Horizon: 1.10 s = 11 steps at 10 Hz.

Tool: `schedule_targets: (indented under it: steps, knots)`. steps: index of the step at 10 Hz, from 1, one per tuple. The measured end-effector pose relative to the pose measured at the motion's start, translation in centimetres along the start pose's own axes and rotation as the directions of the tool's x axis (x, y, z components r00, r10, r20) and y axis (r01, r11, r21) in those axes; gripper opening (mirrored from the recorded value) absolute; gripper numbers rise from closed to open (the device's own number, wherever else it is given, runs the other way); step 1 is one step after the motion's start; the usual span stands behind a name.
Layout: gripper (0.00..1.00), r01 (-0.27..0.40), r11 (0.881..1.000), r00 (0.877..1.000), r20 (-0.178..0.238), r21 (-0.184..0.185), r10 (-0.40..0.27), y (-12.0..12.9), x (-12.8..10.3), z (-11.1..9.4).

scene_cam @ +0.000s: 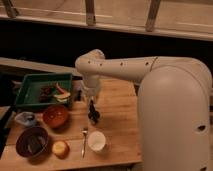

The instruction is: Wipe red bowl with brush

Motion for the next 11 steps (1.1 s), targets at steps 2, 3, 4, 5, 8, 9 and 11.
schedule_targets:
  steps: [2,3,4,5,8,9,11]
  knots:
    - [0.00,-0.004,1.000,1.000,-0.001,0.000,0.004,-0.2,0.1,0.0]
    - [0.00,-0.002,1.000,1.000,0.000,0.000,0.002,-0.1,0.1,0.0]
    - [0.00,0.002,1.000,1.000,-0.001,0.002,-0.002,0.0,0.1,0.0]
    - [0.00,0.023,1.000,1.000,0.007,0.019,-0.023,0.3,0.2,-0.1]
    - [0.00,0.111,0.994,0.993,0.041,0.023,-0.112,4.1,-1.0,-0.2]
    - [0.00,0.145,0.989,0.988,0.048,0.025,-0.146,5.1,-1.2,-0.2]
    - [0.00,0.199,0.980,0.978,0.055,0.017,-0.200,7.1,-1.3,-0.2]
